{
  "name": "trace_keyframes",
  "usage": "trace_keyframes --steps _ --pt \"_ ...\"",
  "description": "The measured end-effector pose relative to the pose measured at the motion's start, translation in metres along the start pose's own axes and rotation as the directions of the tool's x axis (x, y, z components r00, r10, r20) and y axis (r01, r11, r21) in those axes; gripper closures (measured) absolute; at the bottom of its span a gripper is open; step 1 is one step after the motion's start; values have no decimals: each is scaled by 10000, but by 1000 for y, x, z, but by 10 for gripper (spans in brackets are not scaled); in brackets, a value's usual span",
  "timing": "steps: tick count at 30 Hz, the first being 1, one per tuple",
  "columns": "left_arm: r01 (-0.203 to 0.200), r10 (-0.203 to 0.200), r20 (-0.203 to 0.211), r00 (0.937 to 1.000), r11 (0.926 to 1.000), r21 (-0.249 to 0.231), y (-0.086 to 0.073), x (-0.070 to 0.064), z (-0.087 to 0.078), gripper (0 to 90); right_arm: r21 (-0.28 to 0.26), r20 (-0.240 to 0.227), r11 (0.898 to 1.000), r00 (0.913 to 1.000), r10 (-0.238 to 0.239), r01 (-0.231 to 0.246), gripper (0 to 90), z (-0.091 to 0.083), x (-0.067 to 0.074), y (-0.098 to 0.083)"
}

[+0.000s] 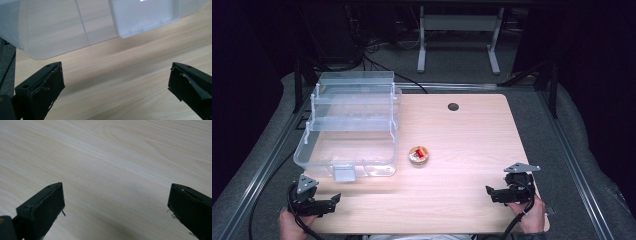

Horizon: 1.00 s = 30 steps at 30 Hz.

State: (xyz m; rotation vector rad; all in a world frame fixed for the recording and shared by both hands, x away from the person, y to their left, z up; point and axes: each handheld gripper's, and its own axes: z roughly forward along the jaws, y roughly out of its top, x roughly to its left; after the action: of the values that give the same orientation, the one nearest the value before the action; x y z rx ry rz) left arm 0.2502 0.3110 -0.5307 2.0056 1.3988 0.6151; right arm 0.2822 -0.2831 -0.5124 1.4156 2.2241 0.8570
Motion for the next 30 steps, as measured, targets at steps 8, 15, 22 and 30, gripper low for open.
trace_keyframes --steps 8,15,22,30 --pt "-28 28 -57 10000 10000 -57 0 0 0 2 -41 -22 9999 9999 -139 139 4 -1 1 9" --pt "38 -38 59 10000 10000 13 -3 0 5 2 7 -110 9995 9994 -327 327 0 2 6 18" --pt "179 -178 118 9998 9998 -126 -2 2 1 2 -74 -240 9983 9981 -573 572 0 5 13 34" --pt "250 -249 182 9995 9997 -40 -2 3 1 9 -17 -620 9968 9949 -793 793 0 18 24 45"
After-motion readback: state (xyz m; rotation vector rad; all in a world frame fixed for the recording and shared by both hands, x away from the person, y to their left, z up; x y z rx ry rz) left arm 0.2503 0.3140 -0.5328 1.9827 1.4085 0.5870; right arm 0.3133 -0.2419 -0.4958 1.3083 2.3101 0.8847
